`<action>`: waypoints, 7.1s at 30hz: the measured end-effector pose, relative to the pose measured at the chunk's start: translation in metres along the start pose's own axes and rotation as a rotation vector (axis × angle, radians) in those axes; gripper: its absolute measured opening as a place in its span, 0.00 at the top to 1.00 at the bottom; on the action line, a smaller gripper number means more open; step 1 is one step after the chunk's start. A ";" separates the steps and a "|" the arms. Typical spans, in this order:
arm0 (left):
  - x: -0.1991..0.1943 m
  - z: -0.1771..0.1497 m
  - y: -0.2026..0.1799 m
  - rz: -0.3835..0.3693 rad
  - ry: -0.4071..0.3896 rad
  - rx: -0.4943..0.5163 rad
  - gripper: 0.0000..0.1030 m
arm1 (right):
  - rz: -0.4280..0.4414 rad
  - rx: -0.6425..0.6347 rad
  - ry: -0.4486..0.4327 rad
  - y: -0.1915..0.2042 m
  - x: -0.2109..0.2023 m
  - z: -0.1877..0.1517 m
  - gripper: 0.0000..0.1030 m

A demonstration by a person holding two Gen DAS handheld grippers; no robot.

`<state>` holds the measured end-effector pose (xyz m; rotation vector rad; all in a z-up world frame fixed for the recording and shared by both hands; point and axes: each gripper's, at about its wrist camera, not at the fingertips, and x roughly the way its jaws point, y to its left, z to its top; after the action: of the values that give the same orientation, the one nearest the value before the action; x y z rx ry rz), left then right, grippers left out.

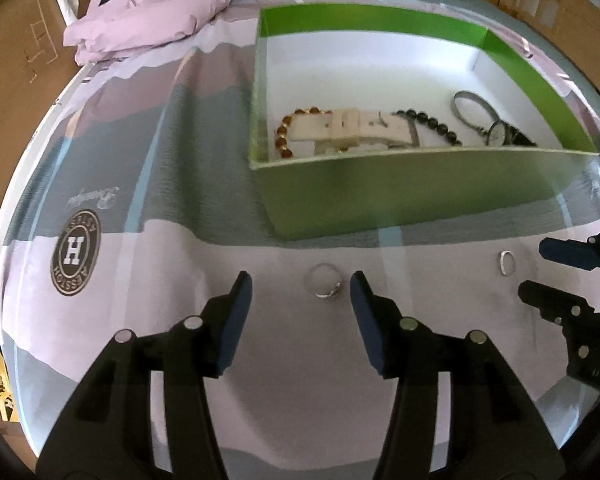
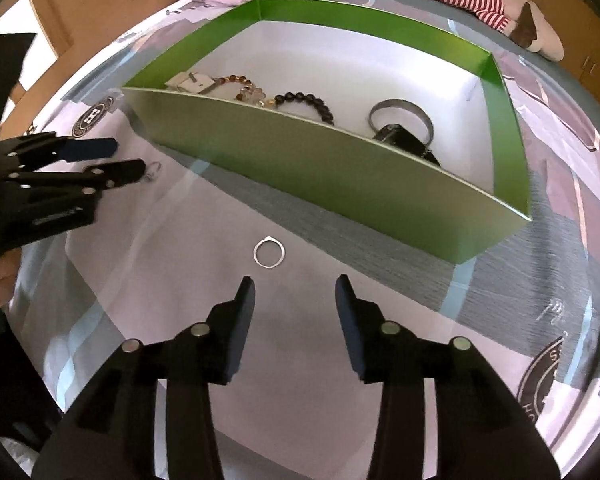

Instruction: Organize jewelry

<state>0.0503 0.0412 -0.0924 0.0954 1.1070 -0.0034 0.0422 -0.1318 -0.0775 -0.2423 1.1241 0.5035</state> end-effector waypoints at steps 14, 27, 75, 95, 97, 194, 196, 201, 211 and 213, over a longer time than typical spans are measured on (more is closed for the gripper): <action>0.002 -0.005 -0.005 -0.072 0.001 0.010 0.64 | 0.005 0.000 0.005 0.009 0.021 0.017 0.83; -0.024 -0.011 -0.001 -0.135 -0.038 0.046 0.57 | -0.003 -0.063 -0.028 0.000 -0.020 -0.009 0.50; -0.002 -0.003 -0.018 -0.165 -0.030 0.059 0.81 | -0.022 -0.123 0.019 0.016 0.005 -0.016 0.83; -0.078 0.056 -0.026 -0.123 -0.383 -0.017 0.81 | -0.007 0.077 -0.422 -0.021 -0.086 0.023 0.83; -0.076 0.066 -0.023 -0.126 -0.384 -0.038 0.81 | -0.019 0.140 -0.474 -0.030 -0.089 0.032 0.83; -0.082 0.066 0.017 0.002 -0.227 -0.047 0.02 | -0.348 0.300 -0.379 -0.003 -0.063 0.069 0.01; -0.082 0.065 0.019 0.005 -0.224 -0.052 0.02 | -0.346 0.303 -0.380 -0.003 -0.063 0.069 0.01; -0.083 0.063 0.022 0.012 -0.220 -0.055 0.02 | -0.345 0.306 -0.375 0.000 -0.062 0.071 0.01; -0.078 0.063 0.023 0.002 -0.201 -0.062 0.02 | -0.356 0.311 -0.368 0.005 -0.058 0.072 0.01; -0.075 0.063 0.022 -0.005 -0.191 -0.063 0.02 | -0.355 0.310 -0.365 0.003 -0.057 0.071 0.01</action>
<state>0.0737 0.0549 0.0040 0.0351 0.9153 0.0175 0.0777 -0.1133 0.0038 -0.0703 0.7654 0.0487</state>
